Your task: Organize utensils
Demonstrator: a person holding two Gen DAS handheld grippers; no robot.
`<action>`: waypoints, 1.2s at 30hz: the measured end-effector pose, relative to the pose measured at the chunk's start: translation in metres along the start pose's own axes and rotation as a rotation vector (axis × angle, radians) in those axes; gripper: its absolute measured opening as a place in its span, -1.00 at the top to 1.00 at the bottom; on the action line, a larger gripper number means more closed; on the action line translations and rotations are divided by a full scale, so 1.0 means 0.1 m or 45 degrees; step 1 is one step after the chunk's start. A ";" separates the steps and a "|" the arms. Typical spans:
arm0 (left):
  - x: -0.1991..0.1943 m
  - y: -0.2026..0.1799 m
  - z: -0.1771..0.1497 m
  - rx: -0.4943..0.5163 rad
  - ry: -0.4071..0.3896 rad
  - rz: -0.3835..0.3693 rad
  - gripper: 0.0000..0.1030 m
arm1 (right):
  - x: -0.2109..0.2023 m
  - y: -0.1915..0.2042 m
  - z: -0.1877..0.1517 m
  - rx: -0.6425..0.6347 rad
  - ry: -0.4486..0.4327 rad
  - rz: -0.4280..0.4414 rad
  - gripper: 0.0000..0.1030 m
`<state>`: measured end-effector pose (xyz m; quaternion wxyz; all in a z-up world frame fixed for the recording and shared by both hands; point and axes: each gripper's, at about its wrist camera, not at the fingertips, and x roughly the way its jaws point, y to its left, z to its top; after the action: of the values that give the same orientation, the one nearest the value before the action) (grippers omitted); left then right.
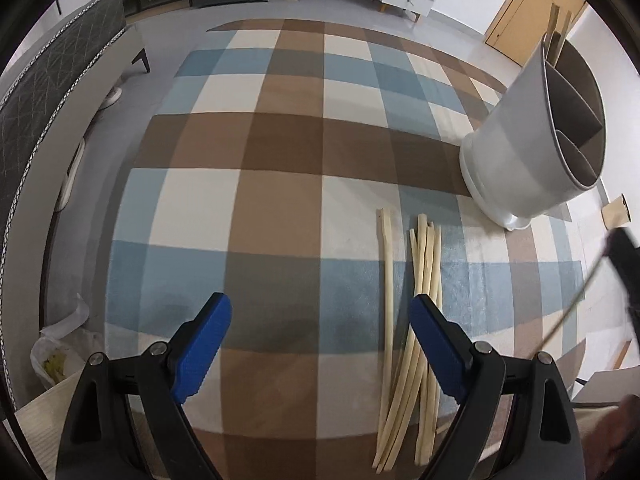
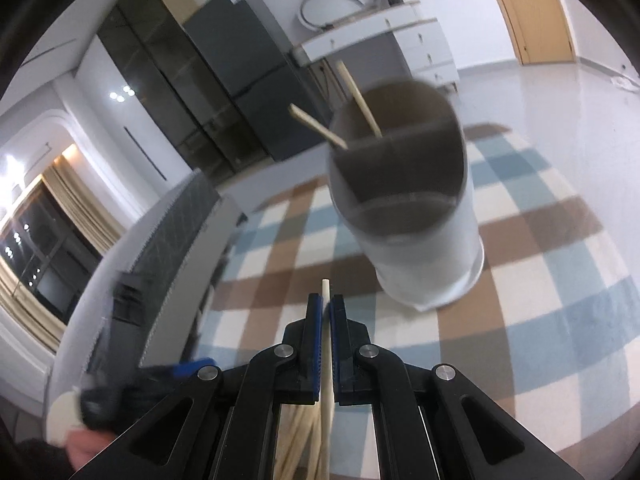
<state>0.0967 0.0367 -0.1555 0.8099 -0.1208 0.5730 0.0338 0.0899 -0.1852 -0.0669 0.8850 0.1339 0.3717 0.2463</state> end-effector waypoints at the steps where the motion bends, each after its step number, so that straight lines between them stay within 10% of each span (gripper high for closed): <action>1: 0.03 -0.02 0.01 -0.001 0.004 0.001 -0.70 | -0.02 0.00 0.01 0.000 -0.008 0.003 0.94; 17: 0.40 -0.24 0.17 0.055 0.021 0.141 -0.66 | -0.04 -0.11 0.08 0.036 -0.014 -0.041 0.94; 23: 0.39 -0.34 0.23 0.128 -0.003 0.149 -0.15 | -0.04 -0.01 0.11 -0.007 -0.021 -0.027 0.94; 29: 0.36 -0.42 0.23 0.157 -0.007 0.081 0.96 | 0.04 0.02 0.12 -0.021 -0.004 -0.022 0.94; 36: 0.13 -0.46 0.20 0.114 -0.043 -0.051 0.97 | -0.08 0.03 0.16 -0.028 -0.048 -0.033 0.94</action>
<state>0.1288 -0.0047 -0.1545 0.8244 -0.0955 0.5578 -0.0061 0.0954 -0.1881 -0.0498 0.8963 0.1240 0.3540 0.2363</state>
